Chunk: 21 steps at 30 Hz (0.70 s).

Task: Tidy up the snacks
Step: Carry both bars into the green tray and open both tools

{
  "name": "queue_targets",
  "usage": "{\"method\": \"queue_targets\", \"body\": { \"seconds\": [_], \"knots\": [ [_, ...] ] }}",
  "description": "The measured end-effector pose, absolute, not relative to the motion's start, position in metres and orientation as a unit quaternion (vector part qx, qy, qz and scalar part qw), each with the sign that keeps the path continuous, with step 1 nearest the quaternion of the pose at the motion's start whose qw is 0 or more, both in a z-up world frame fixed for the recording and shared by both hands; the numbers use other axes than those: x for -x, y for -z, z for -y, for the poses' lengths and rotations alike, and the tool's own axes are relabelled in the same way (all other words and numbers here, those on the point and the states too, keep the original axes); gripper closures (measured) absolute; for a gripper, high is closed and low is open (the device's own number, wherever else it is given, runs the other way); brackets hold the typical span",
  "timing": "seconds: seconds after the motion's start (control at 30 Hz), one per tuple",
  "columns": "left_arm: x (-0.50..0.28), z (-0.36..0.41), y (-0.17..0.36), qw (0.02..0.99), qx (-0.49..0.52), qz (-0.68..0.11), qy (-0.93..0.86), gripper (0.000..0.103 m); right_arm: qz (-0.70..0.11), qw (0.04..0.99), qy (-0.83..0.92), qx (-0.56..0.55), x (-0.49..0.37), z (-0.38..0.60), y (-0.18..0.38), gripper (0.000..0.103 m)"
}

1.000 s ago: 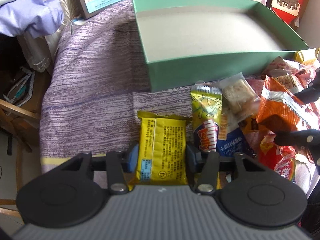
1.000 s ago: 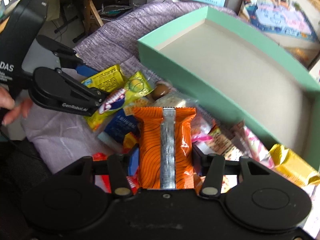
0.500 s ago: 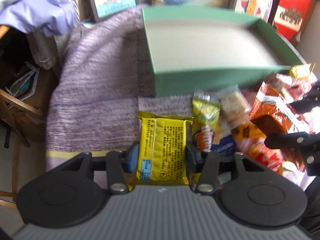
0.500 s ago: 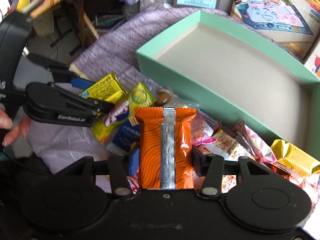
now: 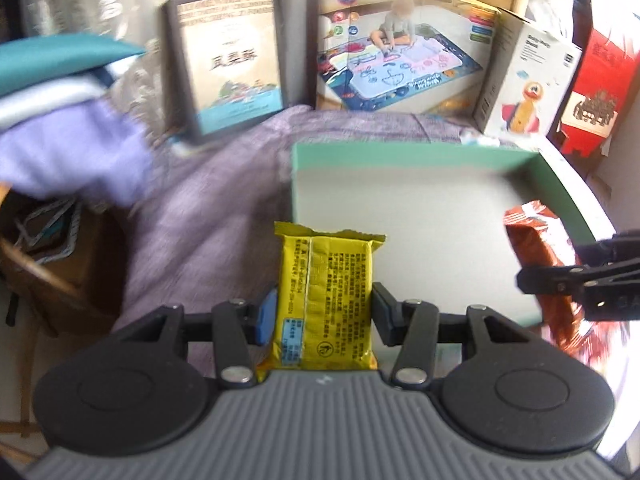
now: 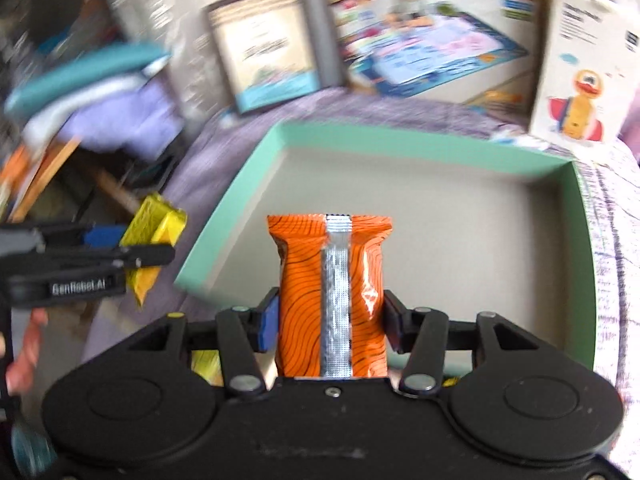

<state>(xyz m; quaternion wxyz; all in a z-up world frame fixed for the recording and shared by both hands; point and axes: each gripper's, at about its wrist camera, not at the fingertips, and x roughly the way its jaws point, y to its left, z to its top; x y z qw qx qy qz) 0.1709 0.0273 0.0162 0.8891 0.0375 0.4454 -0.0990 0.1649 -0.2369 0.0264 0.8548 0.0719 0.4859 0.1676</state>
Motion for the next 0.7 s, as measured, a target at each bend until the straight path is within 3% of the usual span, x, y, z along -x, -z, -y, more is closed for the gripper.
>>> {"method": "queue_targets", "body": {
  "seconds": [0.23,0.5,0.57,0.6,0.63,0.67,0.7],
  "knots": [
    [-0.261,0.03,0.021,0.878,-0.064,-0.466,0.089,0.056,-0.503,0.847,-0.111,-0.134,-0.247,0.245,0.015,0.053],
    [-0.314,0.037,0.059,0.868,-0.079,-0.485,0.069,0.055,-0.524,0.83,-0.107,-0.158,-0.317,0.233,0.059,0.052],
    [-0.317,0.034,0.06,0.87,-0.08,-0.483,0.063,0.05,-0.525,0.827,-0.113,-0.168,-0.325,0.23,0.065,0.048],
    [-0.318,0.033,0.06,0.872,-0.079,-0.48,0.059,0.036,-0.526,0.823,-0.119,-0.175,-0.328,0.229,0.068,0.048],
    [-0.318,0.031,0.058,0.874,-0.072,-0.477,0.062,0.029,-0.526,0.821,-0.125,-0.183,-0.332,0.228,0.07,0.04],
    [-0.317,0.029,0.056,0.874,-0.06,-0.476,0.069,0.024,-0.524,0.82,-0.128,-0.19,-0.335,0.227,0.071,0.023],
    [-0.316,0.029,0.054,0.876,-0.053,-0.473,0.074,0.019,-0.519,0.823,-0.126,-0.192,-0.334,0.227,0.07,0.014]
  ]
}}
